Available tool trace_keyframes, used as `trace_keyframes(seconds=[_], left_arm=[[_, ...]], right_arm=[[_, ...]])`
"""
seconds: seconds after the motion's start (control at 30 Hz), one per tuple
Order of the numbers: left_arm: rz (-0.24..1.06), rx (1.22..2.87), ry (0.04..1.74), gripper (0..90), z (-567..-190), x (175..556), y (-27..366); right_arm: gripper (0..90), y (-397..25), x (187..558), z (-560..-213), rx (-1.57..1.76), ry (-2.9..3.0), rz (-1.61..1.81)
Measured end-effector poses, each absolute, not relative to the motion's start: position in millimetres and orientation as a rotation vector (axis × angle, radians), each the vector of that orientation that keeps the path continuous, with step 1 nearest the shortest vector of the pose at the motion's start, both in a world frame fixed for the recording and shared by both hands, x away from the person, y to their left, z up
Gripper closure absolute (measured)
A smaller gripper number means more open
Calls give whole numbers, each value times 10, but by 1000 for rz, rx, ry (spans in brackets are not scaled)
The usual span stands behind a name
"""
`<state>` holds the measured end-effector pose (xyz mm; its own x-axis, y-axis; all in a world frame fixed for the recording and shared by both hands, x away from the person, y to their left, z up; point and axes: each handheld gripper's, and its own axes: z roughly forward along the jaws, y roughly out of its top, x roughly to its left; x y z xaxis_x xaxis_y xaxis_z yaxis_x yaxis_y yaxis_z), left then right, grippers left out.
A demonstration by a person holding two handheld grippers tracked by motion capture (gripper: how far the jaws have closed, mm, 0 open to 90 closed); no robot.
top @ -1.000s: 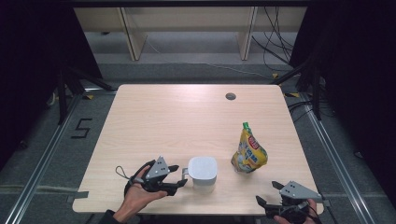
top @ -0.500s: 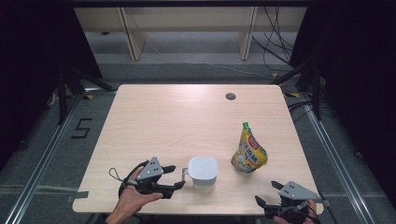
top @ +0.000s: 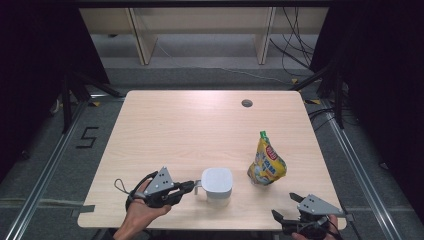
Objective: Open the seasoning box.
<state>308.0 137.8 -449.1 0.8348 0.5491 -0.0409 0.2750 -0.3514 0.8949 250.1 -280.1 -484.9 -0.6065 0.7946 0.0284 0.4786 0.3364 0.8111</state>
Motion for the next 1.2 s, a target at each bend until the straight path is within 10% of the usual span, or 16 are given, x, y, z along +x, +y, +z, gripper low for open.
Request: trace_keyframes(seconds=[1.2], left_arm=[[293,1939,589,888,-4335,3289,1132]], right_arm=[[301,-2794,2516,-4823,1052,2233,1185]])
